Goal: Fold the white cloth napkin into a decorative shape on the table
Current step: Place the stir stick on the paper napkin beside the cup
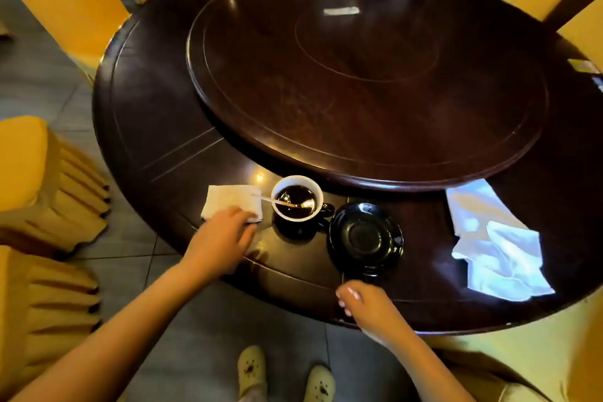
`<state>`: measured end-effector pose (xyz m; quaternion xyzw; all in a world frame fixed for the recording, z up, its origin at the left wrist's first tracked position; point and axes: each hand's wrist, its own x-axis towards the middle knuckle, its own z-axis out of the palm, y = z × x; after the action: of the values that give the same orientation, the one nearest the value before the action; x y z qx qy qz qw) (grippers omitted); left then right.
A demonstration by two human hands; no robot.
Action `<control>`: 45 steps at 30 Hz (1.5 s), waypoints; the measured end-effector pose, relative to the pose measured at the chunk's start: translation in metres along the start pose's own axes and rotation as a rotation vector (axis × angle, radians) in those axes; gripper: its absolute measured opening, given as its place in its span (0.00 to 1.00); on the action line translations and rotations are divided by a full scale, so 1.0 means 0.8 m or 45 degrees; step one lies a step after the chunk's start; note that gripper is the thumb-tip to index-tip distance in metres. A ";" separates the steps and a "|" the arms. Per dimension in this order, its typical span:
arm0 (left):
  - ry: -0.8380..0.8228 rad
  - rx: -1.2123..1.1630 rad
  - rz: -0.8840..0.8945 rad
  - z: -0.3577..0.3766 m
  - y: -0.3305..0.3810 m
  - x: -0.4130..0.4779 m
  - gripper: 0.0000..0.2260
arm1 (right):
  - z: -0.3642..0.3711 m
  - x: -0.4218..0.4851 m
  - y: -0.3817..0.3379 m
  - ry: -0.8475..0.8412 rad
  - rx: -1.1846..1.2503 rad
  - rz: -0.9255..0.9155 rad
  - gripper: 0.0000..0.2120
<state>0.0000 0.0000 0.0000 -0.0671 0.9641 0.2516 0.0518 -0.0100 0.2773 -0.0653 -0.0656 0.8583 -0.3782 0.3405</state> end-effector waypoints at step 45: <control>0.384 0.526 0.285 0.002 0.004 0.093 0.05 | 0.082 0.074 0.022 0.361 -1.033 -0.483 0.25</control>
<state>-0.0737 -0.0038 -0.0097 0.0153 0.9932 0.0410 -0.1078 -0.0107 0.2287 -0.1407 -0.2970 0.9477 -0.0728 0.0917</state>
